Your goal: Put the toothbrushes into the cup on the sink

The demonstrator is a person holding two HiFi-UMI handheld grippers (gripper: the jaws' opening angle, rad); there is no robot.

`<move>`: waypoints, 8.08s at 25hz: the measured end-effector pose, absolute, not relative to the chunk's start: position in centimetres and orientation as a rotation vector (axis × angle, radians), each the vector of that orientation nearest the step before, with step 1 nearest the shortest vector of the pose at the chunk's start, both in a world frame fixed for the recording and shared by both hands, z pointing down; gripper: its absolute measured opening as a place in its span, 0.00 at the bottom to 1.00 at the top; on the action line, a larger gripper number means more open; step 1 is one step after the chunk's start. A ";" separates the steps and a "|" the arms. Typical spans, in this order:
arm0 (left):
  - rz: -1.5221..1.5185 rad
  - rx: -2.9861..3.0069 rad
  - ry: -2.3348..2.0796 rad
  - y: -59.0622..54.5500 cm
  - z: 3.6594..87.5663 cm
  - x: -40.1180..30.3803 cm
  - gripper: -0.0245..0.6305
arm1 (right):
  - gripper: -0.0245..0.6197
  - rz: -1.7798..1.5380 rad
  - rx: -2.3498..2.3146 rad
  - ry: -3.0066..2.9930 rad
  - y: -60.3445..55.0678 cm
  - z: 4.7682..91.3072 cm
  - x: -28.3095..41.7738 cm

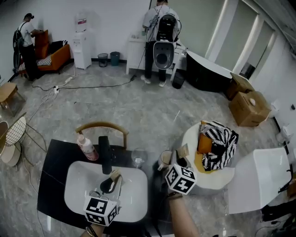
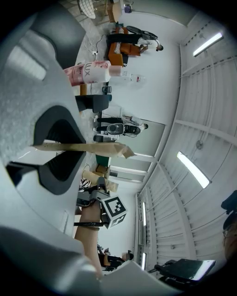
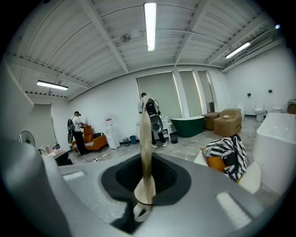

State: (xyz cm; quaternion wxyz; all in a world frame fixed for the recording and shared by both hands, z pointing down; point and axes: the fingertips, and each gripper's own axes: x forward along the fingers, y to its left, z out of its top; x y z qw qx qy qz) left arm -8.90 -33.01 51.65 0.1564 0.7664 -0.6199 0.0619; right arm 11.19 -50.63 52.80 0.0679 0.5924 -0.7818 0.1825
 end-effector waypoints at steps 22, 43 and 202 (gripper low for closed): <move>0.186 2.217 -1.727 -31.7 51.6 -8.0 0.10 | 0.31 0.661 1.812 -2.207 -48.3 55.9 13.5; 0.128 2.289 -1.690 -30.2 49.1 -7.1 0.10 | 0.21 0.537 1.764 -2.221 -41.6 52.8 12.7; 0.062 2.226 -1.800 -29.6 47.4 -12.7 0.10 | 0.04 0.620 1.891 -2.229 -30.7 48.8 12.3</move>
